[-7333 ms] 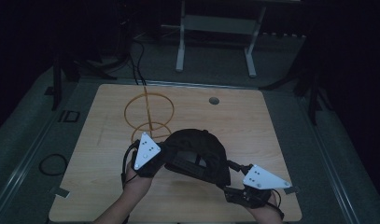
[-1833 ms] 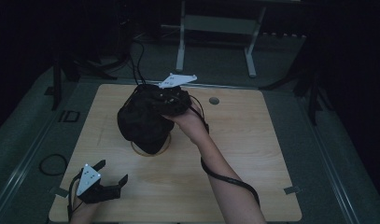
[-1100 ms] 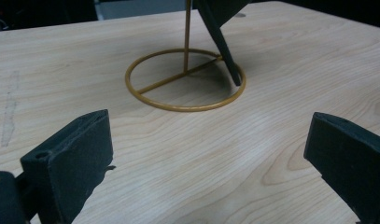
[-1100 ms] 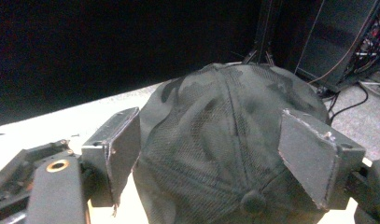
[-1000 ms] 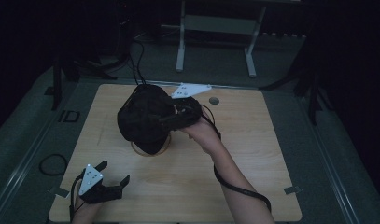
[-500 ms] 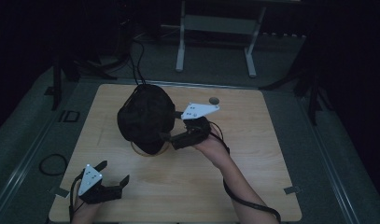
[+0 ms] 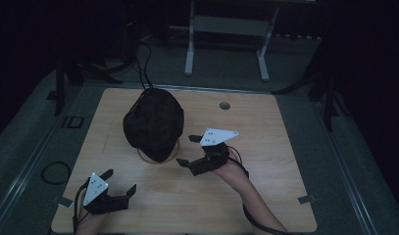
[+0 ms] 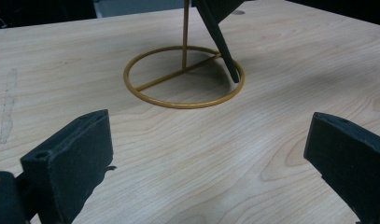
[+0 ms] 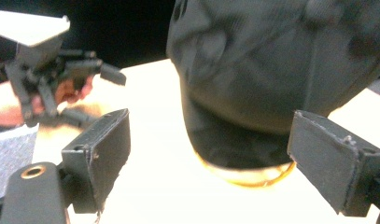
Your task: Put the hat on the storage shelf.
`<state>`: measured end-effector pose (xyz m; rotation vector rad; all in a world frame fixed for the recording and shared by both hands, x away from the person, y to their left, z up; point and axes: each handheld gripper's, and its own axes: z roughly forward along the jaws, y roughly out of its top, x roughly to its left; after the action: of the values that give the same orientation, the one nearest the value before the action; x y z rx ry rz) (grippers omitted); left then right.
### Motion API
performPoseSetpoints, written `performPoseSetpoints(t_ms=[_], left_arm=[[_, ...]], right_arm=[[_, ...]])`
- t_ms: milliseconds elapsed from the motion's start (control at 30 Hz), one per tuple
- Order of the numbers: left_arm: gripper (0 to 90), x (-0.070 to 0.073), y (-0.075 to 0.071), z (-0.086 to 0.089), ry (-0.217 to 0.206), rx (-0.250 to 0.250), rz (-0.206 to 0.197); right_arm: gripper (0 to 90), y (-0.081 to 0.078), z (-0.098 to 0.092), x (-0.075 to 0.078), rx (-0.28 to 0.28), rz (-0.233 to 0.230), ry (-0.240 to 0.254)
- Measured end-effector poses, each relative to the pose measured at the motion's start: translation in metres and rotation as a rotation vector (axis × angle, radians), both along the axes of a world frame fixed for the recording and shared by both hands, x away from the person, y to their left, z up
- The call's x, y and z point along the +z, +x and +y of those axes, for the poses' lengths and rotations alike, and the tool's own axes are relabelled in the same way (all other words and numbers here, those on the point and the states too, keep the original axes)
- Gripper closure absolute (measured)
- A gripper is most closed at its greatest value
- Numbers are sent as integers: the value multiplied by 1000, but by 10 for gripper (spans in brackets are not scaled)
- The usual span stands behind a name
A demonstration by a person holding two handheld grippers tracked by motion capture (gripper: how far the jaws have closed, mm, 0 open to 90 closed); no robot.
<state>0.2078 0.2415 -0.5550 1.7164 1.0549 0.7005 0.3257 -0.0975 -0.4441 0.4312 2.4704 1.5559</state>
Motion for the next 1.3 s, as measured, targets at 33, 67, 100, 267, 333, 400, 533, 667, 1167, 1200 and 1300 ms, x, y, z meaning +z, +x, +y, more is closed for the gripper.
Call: performPoseSetpoints(t_ms=[33, 67, 100, 267, 333, 400, 533, 667, 1167, 1200, 1300], left_arm=[[18, 0, 0, 0, -5, 0, 1], [18, 0, 0, 0, -6, 2, 2], [18, 0, 0, 0, -6, 2, 2], [18, 0, -1, -1, -3, -3, 1], [18, 0, -1, -1, -3, -4, 1], [18, 0, -1, -1, -3, -3, 1], [18, 0, -1, -1, 2, -6, 3], [18, -1, 0, -2, 5, -6, 6], [18, -2, 0, 0, 13, -6, 15], [18, -2, 0, 0, 11, -7, 16], [18, -2, 0, 0, 13, -9, 18]], right_arm=[[132, -1, -1, -5, 2, 2, -3], [132, -3, -3, -10, 8, 8, -2], [132, -3, -3, -10, 8, 8, -2], [135, -11, -13, -35, 26, 28, -27], [135, -13, -16, -42, 30, 29, -36], [136, -14, -18, -46, 31, 35, -38], [138, -19, -28, -64, 42, 42, -58], [137, -21, -33, -73, 46, 52, -77], [137, -32, -69, -98, -4, 95, -99], [137, -33, -72, -99, -12, 98, -95], [137, -34, -80, -103, -33, 97, -91]])
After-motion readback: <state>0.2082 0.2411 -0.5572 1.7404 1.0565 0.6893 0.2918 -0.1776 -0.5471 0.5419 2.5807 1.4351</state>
